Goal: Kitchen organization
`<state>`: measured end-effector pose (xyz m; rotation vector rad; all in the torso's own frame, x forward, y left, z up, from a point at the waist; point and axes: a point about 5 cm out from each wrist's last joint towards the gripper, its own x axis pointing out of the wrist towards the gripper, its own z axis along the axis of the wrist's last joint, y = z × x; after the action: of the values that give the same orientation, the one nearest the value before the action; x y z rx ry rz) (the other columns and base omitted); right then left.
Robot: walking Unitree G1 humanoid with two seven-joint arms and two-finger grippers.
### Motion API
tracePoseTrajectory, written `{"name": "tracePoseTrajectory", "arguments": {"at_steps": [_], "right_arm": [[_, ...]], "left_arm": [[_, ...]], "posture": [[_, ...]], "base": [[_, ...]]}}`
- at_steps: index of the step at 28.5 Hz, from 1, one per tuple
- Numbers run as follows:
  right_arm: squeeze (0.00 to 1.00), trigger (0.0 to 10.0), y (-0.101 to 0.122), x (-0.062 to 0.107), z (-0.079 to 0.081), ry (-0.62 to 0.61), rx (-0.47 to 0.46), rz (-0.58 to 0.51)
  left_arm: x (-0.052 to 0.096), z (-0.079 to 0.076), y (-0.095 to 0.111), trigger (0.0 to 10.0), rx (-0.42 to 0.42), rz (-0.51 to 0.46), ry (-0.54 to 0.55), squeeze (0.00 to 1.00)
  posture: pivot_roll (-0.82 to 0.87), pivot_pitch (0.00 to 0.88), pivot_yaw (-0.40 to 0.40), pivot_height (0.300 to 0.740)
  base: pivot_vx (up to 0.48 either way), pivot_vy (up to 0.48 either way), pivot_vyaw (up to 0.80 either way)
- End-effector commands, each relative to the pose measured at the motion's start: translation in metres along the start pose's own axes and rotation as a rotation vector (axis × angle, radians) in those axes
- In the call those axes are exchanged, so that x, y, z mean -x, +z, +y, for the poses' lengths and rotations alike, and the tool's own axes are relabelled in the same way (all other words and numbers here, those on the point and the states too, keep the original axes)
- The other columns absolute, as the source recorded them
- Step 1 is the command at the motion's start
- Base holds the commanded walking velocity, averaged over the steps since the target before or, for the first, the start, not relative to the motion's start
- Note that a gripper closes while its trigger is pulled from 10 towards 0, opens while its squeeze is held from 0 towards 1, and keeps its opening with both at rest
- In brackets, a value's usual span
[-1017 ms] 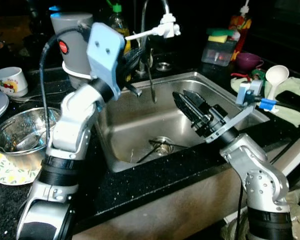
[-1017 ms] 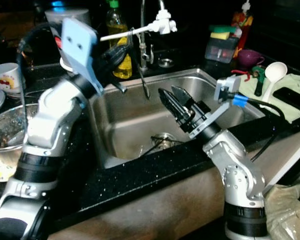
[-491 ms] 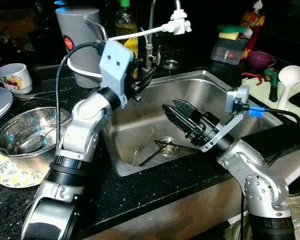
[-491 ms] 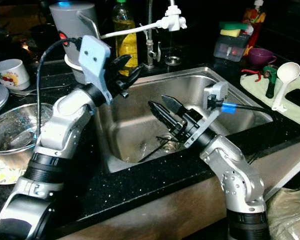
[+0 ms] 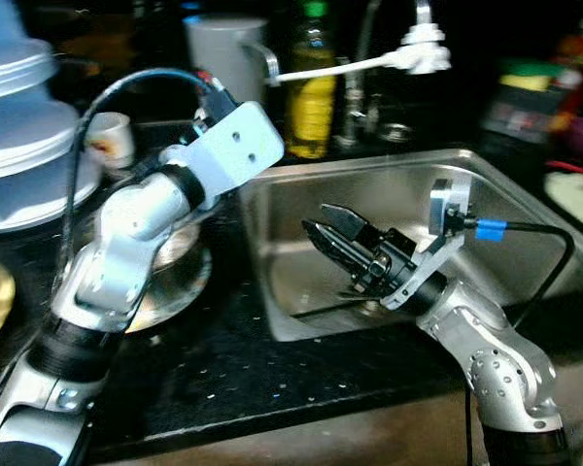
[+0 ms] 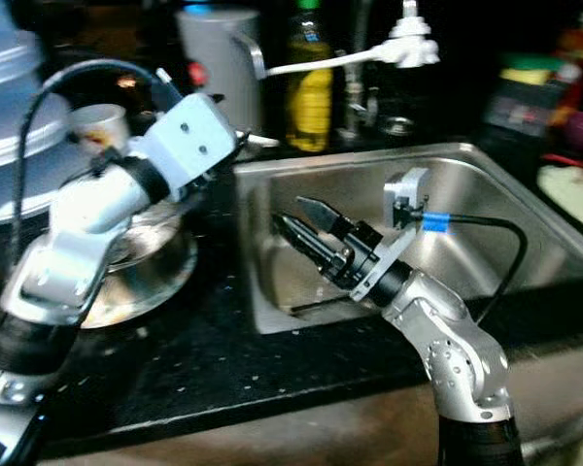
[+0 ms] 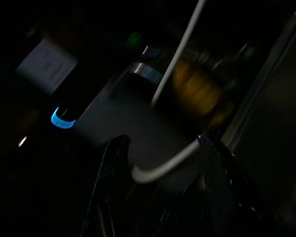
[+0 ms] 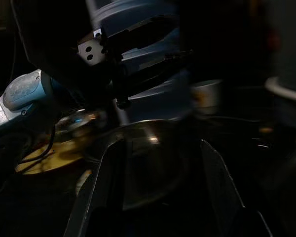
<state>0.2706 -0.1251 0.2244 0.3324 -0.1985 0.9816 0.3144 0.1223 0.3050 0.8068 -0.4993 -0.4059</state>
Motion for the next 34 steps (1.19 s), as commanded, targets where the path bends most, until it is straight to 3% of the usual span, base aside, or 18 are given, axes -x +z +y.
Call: {"name": "tracePoseTrajectory", "arguments": {"at_steps": [1,8,12,14,16,20,34], "right_arm": [[0.00,10.0,-0.001,-0.002,0.005,0.034,0.000,0.008],[0.00,10.0,-0.002,-0.003,0.004,0.038,-0.003,0.012],[0.00,10.0,-0.001,-0.004,-0.002,-0.001,-0.013,-0.008],[0.00,10.0,0.000,-0.005,-0.001,0.005,-0.016,-0.019],[0.00,10.0,0.003,-0.005,0.000,0.013,-0.017,-0.027],[0.00,10.0,0.004,-0.003,0.002,0.023,-0.019,-0.031],[0.00,10.0,0.006,-0.004,0.006,0.050,-0.034,-0.043]], "left_arm": [[0.008,0.001,-0.001,10.0,-0.006,0.034,-0.004,0.00],[0.018,-0.006,-0.004,10.0,0.019,0.088,-0.013,0.00],[0.025,-0.020,-0.016,10.0,0.099,0.145,-0.019,0.00],[0.024,-0.027,-0.021,10.0,0.232,0.148,0.003,0.00],[0.024,-0.033,-0.024,10.0,0.308,0.148,0.008,0.00],[0.022,-0.034,-0.024,10.0,0.382,0.133,0.038,0.00],[0.027,-0.060,-0.037,10.0,0.439,0.187,-0.042,0.00]], "posture": [[-0.05,0.000,-0.033,0.740],[-0.04,0.000,-0.038,0.740],[-0.04,0.000,-0.044,0.740],[-0.05,0.000,-0.040,0.740],[-0.05,0.000,-0.041,0.740],[-0.06,0.000,-0.040,0.740],[-0.06,0.000,-0.044,0.740]], "base": [[0.000,0.000,0.72],[0.000,0.000,0.72],[0.000,0.000,0.00],[0.000,0.000,0.00],[0.000,0.000,0.00],[0.000,0.000,0.00],[0.000,0.000,0.00]]}}
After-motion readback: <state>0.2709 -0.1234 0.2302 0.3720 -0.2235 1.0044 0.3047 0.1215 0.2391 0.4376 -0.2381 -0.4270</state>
